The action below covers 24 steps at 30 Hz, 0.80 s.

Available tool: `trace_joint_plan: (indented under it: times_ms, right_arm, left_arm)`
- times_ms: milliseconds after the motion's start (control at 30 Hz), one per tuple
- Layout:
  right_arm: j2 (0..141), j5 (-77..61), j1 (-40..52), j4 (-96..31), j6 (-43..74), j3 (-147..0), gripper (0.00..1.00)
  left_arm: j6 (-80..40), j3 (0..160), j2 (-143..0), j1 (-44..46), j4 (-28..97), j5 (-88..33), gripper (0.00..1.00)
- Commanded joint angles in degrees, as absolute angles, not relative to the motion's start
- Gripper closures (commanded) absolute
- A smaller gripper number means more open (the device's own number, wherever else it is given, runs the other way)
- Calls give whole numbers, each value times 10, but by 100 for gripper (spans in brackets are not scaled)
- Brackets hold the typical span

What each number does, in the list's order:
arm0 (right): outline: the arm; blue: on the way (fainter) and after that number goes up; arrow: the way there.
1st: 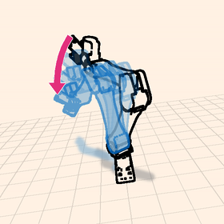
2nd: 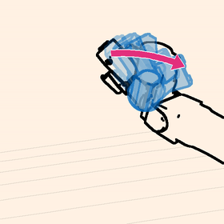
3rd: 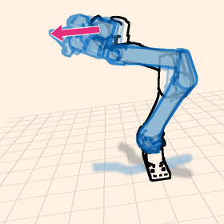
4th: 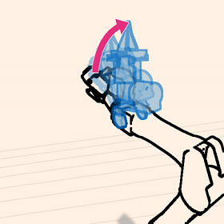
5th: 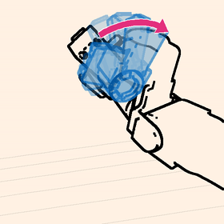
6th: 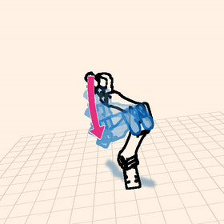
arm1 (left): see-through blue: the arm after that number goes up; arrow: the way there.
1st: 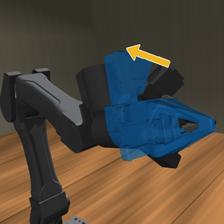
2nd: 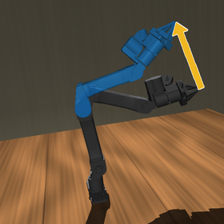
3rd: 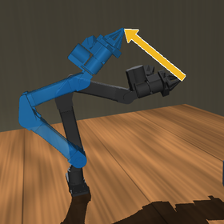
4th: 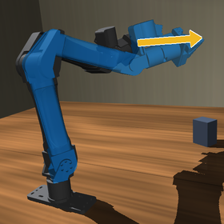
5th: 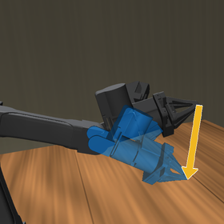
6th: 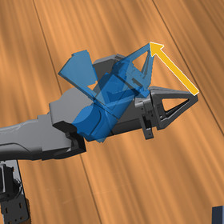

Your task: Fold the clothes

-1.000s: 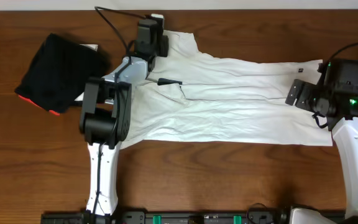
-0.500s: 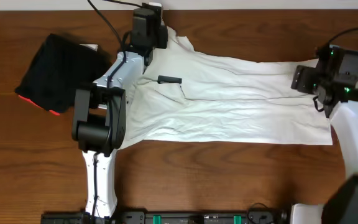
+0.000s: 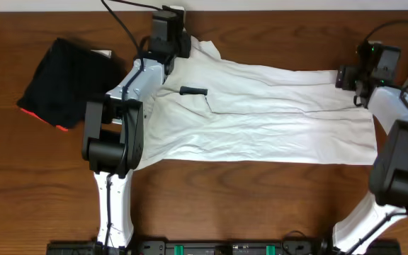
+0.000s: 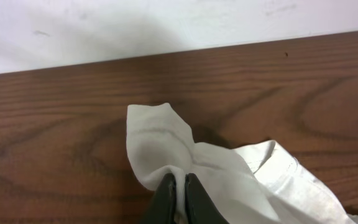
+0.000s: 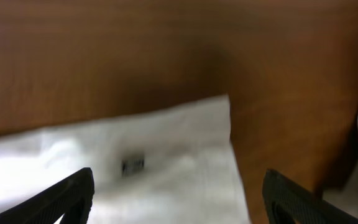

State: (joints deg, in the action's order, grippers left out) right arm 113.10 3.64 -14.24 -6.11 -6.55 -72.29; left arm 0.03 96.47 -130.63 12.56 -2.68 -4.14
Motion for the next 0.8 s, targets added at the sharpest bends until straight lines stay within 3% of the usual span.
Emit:
trace_joint_plan:
  times_ms: [0,500,767]
  right_arm:
    - [1167,24,-155,-50,-73,-762,16]
    - [1244,6,-189,14,3,-780,20]
    - [1264,-32,-192,22,4,-780,32]
  left_arm:
    - [2,975,-1295,123,-17,-40,94]
    - [5,975,-1295,123,-2,-40,94]
    - [4,975,-1295,123,-2,-40,94]
